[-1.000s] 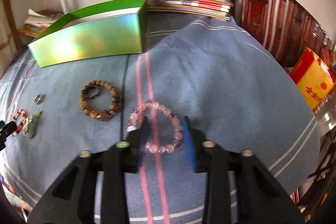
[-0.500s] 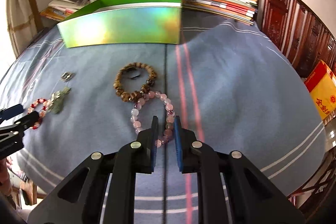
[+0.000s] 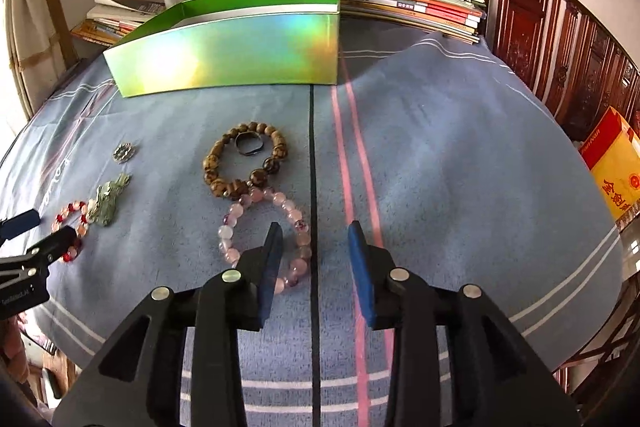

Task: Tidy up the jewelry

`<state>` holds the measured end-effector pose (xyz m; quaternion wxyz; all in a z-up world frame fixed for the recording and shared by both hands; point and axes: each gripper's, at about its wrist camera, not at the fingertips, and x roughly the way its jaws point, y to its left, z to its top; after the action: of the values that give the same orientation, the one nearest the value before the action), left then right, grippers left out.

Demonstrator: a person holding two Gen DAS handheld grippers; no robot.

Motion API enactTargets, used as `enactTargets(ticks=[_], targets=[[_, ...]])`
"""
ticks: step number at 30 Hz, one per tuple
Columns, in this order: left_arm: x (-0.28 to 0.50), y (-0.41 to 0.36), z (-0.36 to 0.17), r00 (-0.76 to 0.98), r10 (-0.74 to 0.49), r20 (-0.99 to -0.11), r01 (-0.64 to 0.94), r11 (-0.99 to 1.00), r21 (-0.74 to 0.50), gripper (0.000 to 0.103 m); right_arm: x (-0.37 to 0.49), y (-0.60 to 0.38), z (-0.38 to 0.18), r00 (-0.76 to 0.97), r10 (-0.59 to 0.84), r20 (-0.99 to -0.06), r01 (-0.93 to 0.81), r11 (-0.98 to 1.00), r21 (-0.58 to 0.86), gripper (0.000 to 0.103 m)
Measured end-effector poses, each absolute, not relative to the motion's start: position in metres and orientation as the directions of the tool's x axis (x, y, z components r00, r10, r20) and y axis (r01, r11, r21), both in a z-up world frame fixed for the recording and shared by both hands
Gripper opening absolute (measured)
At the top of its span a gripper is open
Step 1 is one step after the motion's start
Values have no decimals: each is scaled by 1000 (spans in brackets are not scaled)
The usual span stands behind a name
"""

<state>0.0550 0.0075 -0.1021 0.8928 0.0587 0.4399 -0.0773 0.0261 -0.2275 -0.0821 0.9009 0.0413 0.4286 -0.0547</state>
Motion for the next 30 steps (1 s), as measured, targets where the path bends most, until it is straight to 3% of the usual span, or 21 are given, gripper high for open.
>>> enactTargets(ticks=[18,30], targets=[[49,6,-103,602,-91,-793,191,981,33,90,17,-202,-80,616,-15,-787,54,998,23,34],[44,2,-103,601,-105,-792,212,977,31,91,16,-193,-80,616,1,-788,28,999,23,44]])
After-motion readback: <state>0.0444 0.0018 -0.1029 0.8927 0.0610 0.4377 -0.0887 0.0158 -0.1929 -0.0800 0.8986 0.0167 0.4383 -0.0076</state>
